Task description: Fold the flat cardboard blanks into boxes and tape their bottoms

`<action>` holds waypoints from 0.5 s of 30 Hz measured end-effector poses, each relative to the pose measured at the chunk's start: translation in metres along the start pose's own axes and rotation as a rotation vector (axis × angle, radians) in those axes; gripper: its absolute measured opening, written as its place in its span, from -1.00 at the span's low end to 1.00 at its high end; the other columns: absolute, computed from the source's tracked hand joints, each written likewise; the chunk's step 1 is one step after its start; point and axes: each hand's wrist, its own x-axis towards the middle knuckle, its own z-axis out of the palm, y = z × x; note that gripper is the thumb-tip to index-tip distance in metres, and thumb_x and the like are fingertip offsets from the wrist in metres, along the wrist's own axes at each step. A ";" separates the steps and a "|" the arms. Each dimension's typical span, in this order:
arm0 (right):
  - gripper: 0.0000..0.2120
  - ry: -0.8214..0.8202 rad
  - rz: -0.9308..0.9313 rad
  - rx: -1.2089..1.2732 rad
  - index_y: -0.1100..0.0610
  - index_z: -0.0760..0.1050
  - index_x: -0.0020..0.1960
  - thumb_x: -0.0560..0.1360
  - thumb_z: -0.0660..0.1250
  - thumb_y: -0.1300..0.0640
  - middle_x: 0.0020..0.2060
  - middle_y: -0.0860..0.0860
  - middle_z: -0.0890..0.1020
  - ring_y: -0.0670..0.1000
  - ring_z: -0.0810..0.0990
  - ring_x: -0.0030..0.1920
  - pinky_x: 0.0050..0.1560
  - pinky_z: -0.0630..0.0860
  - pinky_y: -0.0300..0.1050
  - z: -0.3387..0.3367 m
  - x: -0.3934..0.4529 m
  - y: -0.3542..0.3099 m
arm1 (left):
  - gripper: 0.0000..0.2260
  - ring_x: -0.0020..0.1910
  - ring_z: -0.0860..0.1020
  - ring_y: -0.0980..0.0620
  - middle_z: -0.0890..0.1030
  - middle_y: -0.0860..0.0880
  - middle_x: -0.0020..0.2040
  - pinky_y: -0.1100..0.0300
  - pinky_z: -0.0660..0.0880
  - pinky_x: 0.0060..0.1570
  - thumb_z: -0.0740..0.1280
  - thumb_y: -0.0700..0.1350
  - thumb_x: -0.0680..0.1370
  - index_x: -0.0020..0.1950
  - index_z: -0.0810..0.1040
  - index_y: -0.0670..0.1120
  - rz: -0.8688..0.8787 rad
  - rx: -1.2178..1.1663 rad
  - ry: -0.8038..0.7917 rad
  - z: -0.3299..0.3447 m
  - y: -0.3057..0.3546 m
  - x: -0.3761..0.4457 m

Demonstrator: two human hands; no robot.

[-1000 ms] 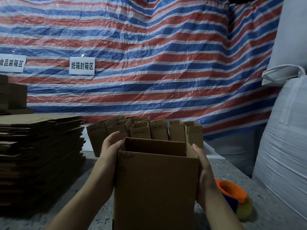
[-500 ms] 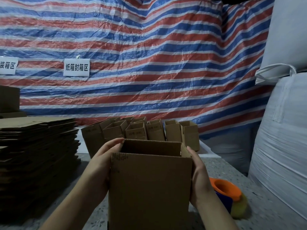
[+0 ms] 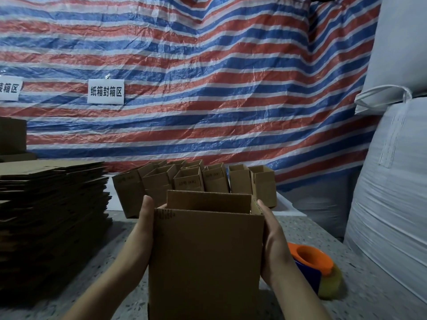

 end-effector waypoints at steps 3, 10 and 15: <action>-0.40 0.016 -0.001 -0.007 0.11 0.70 -0.04 0.41 0.17 -0.36 -0.10 0.23 0.69 0.14 0.71 -0.09 -0.17 0.67 -0.03 -0.001 0.001 0.002 | -0.05 -0.20 0.69 0.14 0.73 0.02 -0.20 0.23 0.55 -0.24 0.33 0.60 0.01 0.14 0.61 -0.04 0.029 0.036 -0.050 0.001 0.006 0.000; -0.45 0.008 -0.016 0.010 0.04 0.72 -0.14 0.36 0.18 -0.37 -0.18 0.15 0.71 0.09 0.72 -0.17 -0.24 0.65 -0.08 -0.003 0.001 0.003 | -0.55 -0.11 0.70 0.00 0.73 0.01 -0.13 0.11 0.55 -0.14 0.20 0.35 0.30 -0.05 0.61 0.08 0.042 0.113 0.022 -0.001 -0.002 0.000; -0.43 0.029 0.018 -0.038 -0.02 0.73 -0.07 0.38 0.14 -0.39 -0.06 0.14 0.74 0.08 0.74 -0.05 -0.16 0.64 -0.05 -0.003 0.001 0.001 | -0.53 -0.11 0.70 -0.04 0.73 -0.03 -0.12 -0.01 0.58 -0.04 0.21 0.38 0.27 -0.12 0.65 0.09 0.046 0.104 0.062 0.000 -0.005 0.002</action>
